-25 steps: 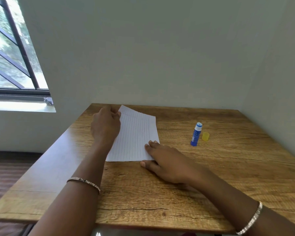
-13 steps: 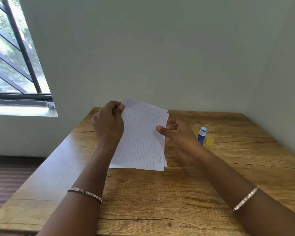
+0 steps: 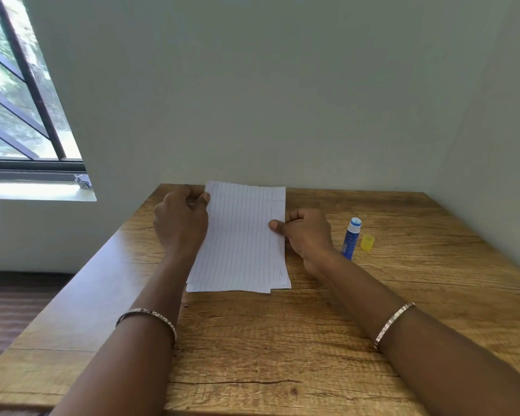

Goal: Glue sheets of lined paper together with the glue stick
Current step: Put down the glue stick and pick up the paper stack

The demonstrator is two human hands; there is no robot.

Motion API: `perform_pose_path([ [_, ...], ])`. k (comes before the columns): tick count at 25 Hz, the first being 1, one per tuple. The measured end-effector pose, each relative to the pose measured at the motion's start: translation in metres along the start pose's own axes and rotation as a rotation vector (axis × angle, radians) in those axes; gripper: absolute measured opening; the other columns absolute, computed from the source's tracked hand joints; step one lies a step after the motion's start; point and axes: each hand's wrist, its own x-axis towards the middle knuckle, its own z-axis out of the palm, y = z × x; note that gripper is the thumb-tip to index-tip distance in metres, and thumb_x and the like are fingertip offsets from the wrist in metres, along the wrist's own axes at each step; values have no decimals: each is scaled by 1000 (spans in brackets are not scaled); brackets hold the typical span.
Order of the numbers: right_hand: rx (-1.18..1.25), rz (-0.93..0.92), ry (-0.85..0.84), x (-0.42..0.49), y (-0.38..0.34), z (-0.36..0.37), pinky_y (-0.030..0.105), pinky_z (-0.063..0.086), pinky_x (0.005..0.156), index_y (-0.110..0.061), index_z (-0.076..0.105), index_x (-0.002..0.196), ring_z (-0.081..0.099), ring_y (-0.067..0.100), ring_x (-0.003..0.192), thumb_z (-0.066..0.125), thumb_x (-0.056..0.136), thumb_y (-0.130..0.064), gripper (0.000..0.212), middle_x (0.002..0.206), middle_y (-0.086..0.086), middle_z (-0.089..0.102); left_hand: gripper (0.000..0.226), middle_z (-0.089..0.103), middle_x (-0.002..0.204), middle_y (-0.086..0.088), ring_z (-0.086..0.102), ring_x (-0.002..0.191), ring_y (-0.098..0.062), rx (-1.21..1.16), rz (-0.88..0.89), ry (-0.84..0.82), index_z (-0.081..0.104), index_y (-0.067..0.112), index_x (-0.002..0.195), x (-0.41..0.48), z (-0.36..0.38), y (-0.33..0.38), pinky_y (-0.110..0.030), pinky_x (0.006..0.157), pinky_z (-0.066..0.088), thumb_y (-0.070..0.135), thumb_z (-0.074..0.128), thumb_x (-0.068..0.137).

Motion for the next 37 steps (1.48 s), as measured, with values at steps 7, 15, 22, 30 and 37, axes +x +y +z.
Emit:
perform_pose_path([
  [7,-138,-93,2,8,3,3,52,62,86,5,73,94,74,27,94,73,95,-19,23,98,13,77,26,66,115,-4,61,107,-28,90,-69,-166,63,14,118,8,9,-17,-47,88,50,12,55,93],
  [15,-135,-221,-27,-15,-25,-11,57,56,92,11,72,101,70,42,101,63,102,-20,32,105,28,74,50,51,146,5,35,142,-30,559,-38,-729,51,39,139,7,11,-30,-57,110,21,54,56,91],
  [22,31,-299,-47,-55,-64,-105,39,62,80,-9,74,104,79,16,90,73,94,-21,15,95,3,82,63,50,148,0,34,143,-29,615,14,-701,51,40,140,-2,9,-21,-56,109,19,72,50,86],
  [30,-280,-265,-237,-64,-76,-212,23,57,60,-10,77,87,75,17,68,78,85,-30,20,81,6,80,62,50,149,-3,39,139,-32,528,151,-642,50,31,142,-17,18,-8,-55,107,25,67,41,92],
  [37,-798,-215,-569,-38,-33,-180,17,35,55,-17,76,78,51,3,57,82,84,-38,22,64,-11,63,50,73,102,16,64,102,0,-102,454,-721,64,32,122,-71,13,56,-34,85,50,65,51,88],
])
